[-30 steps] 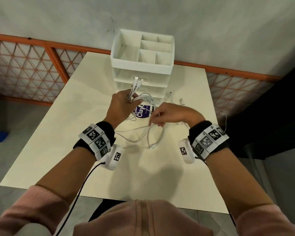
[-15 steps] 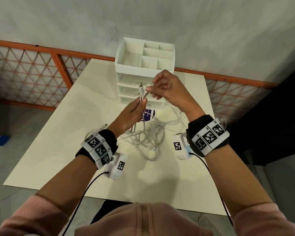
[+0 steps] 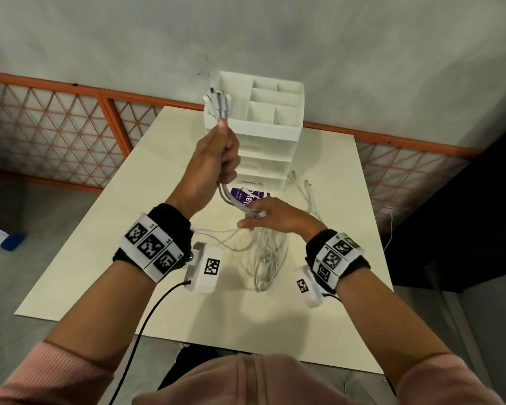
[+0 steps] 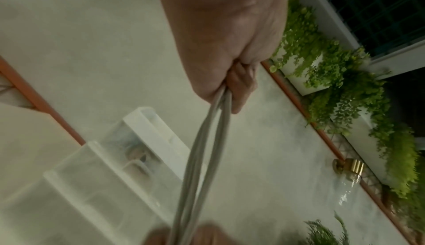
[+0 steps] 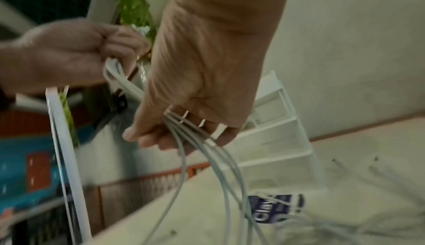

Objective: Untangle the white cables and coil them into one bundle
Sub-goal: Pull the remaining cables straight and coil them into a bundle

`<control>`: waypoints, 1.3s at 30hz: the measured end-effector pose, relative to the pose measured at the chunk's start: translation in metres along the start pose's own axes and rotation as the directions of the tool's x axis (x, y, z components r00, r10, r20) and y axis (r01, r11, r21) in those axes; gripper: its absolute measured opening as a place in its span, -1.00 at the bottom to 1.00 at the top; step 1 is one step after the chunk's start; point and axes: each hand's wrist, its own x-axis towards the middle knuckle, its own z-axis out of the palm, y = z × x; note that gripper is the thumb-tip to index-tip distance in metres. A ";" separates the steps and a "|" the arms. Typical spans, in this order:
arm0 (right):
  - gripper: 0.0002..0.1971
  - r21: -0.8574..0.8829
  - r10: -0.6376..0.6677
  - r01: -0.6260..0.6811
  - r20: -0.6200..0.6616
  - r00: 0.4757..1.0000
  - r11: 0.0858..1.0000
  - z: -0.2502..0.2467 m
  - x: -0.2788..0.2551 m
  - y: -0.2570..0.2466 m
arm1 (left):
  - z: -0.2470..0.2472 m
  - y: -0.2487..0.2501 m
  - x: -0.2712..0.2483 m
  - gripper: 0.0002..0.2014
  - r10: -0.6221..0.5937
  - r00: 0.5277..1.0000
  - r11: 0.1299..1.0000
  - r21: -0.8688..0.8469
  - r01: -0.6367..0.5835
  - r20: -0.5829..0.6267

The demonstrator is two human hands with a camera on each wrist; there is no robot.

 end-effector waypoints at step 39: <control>-0.76 -0.079 0.130 -0.137 -0.092 0.987 0.987 -0.112 -0.032 0.010 | -0.084 -0.072 -0.009 -0.68 0.158 0.870 0.668 0.699 0.254 -0.467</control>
